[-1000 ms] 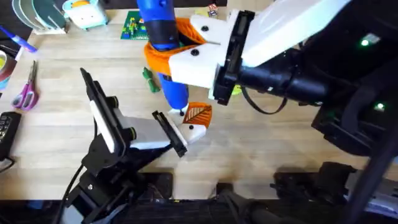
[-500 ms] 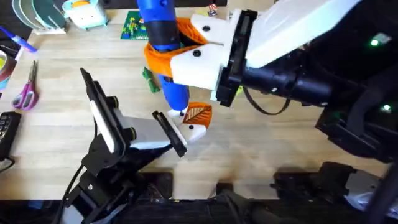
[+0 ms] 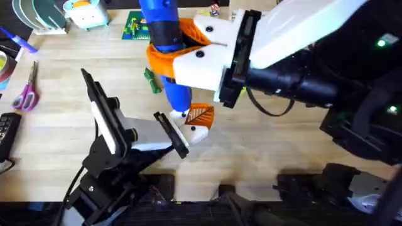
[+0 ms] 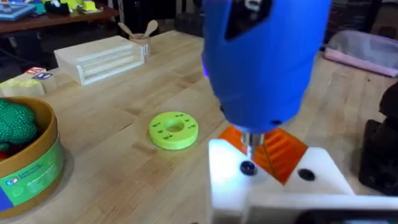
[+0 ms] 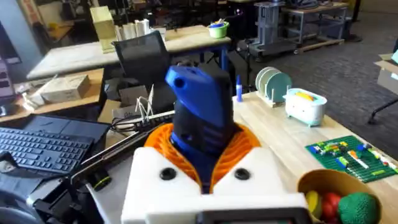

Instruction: Pick up the gripper from the table and insert it into the empty holder that is missing its gripper. Then pick up a screw, insert it into the mounting hole, and use the screwdriver to tighten it. Finally, clean up the table by picking up the vegetable and placing it into the bucket.

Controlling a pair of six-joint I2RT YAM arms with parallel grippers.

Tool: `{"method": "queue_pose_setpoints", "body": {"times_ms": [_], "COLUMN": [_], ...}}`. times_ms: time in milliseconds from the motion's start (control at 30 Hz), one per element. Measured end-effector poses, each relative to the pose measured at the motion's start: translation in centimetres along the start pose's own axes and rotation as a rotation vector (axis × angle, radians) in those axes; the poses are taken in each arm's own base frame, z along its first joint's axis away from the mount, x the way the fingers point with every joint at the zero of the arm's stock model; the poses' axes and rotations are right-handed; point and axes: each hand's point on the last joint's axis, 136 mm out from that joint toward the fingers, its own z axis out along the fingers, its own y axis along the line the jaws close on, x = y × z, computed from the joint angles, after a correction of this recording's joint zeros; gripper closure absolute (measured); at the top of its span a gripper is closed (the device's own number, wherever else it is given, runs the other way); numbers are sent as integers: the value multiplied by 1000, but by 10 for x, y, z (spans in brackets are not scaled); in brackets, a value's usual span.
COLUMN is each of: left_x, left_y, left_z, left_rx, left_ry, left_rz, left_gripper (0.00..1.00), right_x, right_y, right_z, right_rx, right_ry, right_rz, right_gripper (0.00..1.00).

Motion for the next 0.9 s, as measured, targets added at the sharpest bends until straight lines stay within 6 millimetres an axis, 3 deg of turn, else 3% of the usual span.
{"method": "queue_pose_setpoints", "body": {"times_ms": [900], "left_x": [0], "left_y": [0], "left_z": [0], "left_rx": [0], "left_ry": [0], "left_rz": [0], "left_gripper": [991], "right_x": [2], "right_y": [-1], "right_z": [3], "right_rx": [-3], "right_ry": [0], "right_rz": [12], "right_gripper": [966]}}
